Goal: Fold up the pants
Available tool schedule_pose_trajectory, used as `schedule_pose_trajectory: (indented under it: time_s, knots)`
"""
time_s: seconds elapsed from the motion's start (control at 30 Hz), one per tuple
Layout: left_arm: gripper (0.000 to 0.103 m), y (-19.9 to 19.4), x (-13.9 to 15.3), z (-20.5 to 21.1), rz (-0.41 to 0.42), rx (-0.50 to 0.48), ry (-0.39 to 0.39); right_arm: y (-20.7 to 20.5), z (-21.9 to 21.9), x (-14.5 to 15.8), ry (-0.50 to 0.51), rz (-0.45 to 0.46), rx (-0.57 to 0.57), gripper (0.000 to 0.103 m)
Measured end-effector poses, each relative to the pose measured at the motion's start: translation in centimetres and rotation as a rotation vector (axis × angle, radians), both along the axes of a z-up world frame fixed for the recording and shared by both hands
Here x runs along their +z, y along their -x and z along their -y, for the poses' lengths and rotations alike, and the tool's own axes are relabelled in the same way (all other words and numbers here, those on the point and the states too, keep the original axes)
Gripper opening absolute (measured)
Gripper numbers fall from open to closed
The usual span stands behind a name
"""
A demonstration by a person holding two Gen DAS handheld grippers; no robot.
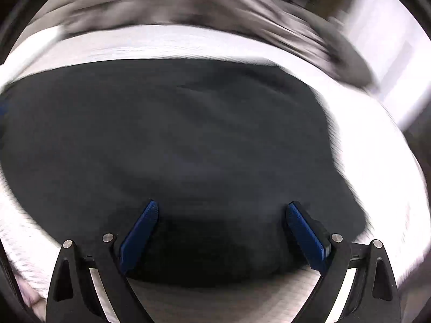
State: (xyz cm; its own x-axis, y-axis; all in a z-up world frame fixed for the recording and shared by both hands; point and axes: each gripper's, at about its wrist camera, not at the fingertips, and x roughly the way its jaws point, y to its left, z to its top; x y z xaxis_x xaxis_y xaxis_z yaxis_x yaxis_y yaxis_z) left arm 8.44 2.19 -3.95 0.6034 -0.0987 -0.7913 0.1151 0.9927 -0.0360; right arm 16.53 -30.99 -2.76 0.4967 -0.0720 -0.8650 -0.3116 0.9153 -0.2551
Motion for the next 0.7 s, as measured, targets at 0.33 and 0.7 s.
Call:
schedule_pose_trajectory:
  time_s: [0.33, 0.7]
  knots:
    - [0.102, -1.8, 0.6, 3.7, 0.001, -0.051, 0.013, 0.8, 5.7, 3.9, -0.361, -0.005, -0.132, 0.097]
    - [0.103, -3.1, -0.2, 5.8, -0.055, -0.060, -0.033, -2.1, 12.5, -0.7, -0.984, 0.004, -0.441, 0.075]
